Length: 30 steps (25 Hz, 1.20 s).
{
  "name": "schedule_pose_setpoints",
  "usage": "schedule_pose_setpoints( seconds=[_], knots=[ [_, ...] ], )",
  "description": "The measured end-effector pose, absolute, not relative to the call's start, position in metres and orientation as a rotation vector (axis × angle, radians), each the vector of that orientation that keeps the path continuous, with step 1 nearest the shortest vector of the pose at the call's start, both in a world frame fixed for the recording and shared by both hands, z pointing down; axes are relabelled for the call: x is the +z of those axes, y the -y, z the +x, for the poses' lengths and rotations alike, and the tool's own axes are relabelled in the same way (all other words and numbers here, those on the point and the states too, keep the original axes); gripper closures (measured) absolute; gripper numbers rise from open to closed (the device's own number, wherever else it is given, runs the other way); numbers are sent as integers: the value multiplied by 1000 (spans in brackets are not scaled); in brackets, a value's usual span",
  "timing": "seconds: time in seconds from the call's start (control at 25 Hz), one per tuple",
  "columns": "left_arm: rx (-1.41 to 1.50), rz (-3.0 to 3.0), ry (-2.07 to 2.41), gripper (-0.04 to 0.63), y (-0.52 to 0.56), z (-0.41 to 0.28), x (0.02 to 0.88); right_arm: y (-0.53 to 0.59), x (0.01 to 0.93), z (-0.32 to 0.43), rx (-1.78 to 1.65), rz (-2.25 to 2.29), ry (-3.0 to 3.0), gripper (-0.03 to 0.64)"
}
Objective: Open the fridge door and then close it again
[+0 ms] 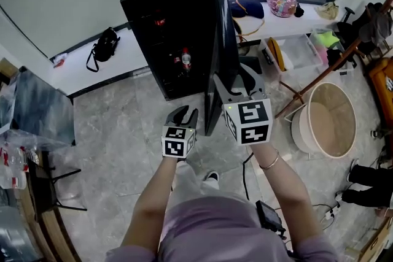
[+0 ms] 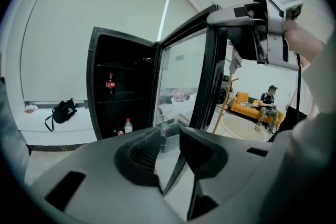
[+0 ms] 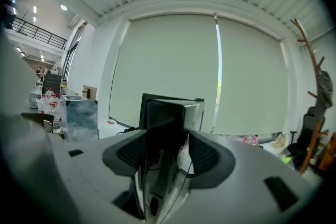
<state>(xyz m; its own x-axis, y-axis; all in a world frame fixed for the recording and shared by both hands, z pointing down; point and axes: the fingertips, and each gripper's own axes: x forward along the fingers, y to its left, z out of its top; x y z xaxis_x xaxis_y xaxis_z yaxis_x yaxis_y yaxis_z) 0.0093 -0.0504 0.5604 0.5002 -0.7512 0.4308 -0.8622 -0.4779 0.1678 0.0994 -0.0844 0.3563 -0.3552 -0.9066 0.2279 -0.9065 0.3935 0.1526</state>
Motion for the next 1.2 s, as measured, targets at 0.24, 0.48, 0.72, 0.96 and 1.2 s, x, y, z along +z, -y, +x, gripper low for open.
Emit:
schedule_pose_setpoints(
  seconds=[0.24, 0.48, 0.72, 0.96, 1.2],
  knots=[
    [402, 2420, 1328, 488, 56, 27, 548, 79, 356, 136, 8, 1629, 2372, 387],
    [360, 2451, 1310, 492, 58, 52, 534, 77, 356, 170, 25, 1679, 2345, 400],
    [326, 2482, 1302, 497, 61, 71, 517, 78, 356, 199, 29, 1736, 2313, 403],
    [277, 2474, 1320, 511, 67, 83, 504, 80, 356, 223, 35, 1762, 2300, 403],
    [233, 2465, 1347, 531, 74, 91, 490, 82, 354, 240, 34, 1779, 2290, 405]
  ],
)
